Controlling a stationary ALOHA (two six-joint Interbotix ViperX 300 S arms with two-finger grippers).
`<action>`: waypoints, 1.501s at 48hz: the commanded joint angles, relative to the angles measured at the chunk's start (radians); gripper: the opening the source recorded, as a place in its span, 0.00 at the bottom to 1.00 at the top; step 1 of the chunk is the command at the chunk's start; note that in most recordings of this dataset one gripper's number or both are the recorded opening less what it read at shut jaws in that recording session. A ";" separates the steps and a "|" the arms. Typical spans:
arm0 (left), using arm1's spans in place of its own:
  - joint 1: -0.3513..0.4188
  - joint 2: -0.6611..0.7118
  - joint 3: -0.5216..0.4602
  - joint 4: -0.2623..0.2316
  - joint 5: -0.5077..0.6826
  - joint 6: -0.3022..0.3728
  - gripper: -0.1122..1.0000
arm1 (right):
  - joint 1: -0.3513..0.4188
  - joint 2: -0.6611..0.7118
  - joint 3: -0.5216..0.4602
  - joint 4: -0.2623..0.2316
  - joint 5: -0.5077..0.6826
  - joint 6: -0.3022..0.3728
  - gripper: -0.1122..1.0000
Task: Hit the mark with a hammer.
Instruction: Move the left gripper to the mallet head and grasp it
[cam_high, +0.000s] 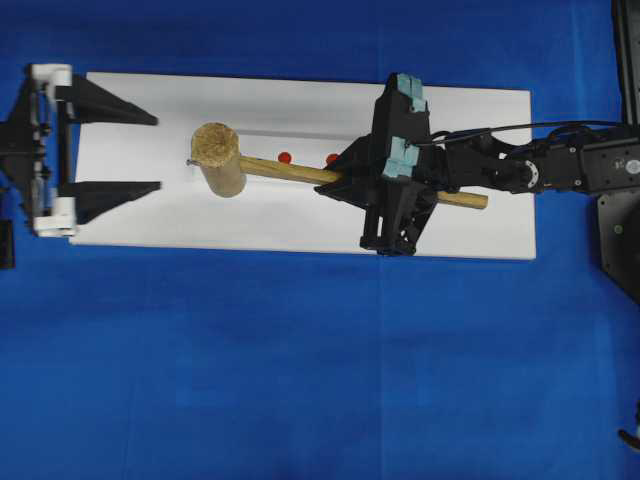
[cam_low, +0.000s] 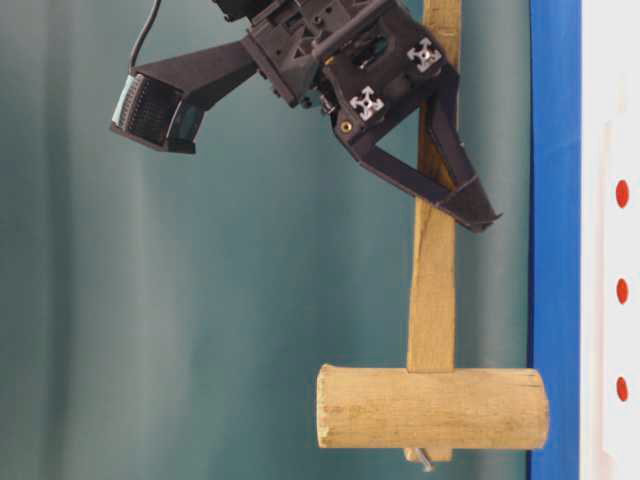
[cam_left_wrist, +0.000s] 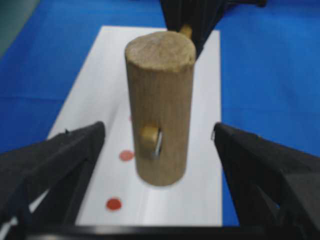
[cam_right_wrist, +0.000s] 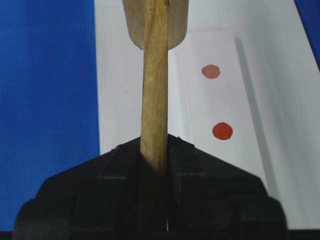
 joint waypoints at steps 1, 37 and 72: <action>0.003 0.080 -0.061 0.000 -0.040 -0.028 0.92 | 0.002 -0.012 -0.032 -0.005 -0.008 -0.002 0.12; 0.003 0.287 -0.219 0.000 -0.020 -0.072 0.79 | 0.002 -0.012 -0.034 -0.014 -0.003 -0.002 0.12; 0.002 0.281 -0.210 0.002 -0.018 -0.060 0.54 | 0.002 -0.012 -0.031 -0.018 -0.003 -0.002 0.12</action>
